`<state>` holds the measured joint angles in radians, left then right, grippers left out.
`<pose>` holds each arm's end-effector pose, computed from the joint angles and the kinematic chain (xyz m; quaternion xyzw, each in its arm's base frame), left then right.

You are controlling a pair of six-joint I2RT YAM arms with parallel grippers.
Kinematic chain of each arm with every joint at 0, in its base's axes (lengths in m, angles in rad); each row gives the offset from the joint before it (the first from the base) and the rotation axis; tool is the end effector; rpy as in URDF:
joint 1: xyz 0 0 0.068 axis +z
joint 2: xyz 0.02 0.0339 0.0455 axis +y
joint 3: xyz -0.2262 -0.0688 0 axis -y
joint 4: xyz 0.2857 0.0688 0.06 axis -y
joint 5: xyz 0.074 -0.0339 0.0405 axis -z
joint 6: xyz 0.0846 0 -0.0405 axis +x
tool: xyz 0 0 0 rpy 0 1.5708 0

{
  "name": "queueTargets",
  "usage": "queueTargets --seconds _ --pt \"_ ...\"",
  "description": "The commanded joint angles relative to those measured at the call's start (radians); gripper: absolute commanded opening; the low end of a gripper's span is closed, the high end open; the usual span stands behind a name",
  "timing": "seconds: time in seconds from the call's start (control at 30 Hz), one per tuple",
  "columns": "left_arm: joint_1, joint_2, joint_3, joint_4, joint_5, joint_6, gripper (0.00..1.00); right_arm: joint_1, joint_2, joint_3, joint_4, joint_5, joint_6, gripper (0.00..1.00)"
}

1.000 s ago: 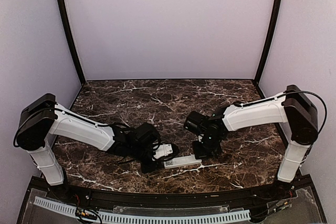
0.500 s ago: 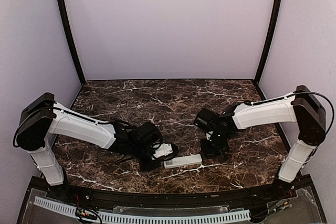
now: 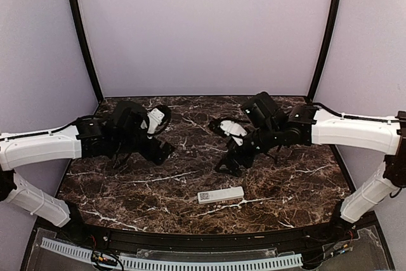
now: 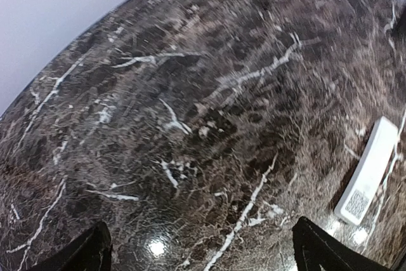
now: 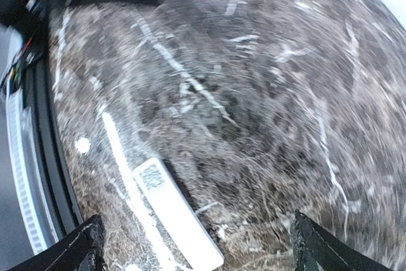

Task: Load the batteries into the remote control
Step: Pick up the remote control from the center of the board.

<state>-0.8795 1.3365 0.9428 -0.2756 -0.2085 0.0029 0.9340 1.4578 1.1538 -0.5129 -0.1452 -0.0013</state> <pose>0.2540 -0.2795 0.1821 0.3413 0.8289 -0.0991 0.4321 0.2238 0.3233 0.1950 -0.4419 0.8157 0.2253 0.2976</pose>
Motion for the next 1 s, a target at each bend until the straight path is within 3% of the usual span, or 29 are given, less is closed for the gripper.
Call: queueTargets --seconds 0.0,0.23,0.37,0.6,0.67,0.97 --pt "0.031 -0.152 -0.081 0.039 -0.075 -0.136 0.99 0.113 0.138 0.009 0.011 -0.214 -0.499 0.99" --pt "0.039 -0.201 -0.109 0.034 -0.042 -0.147 0.99 0.142 0.402 0.166 -0.046 -0.109 -0.56 0.99" --pt "0.04 -0.209 -0.121 0.021 -0.021 -0.139 0.99 0.144 0.475 0.196 -0.08 -0.094 -0.539 0.97" --pt "0.039 -0.227 -0.136 0.048 -0.001 -0.117 0.99 0.171 0.524 0.198 -0.116 -0.01 -0.505 0.83" --pt "0.039 -0.221 -0.133 0.048 0.004 -0.115 0.99 0.184 0.534 0.206 -0.122 0.007 -0.5 0.77" --pt "0.039 -0.247 -0.145 0.067 0.003 -0.112 0.99 0.215 0.545 0.262 -0.167 0.03 -0.48 0.29"
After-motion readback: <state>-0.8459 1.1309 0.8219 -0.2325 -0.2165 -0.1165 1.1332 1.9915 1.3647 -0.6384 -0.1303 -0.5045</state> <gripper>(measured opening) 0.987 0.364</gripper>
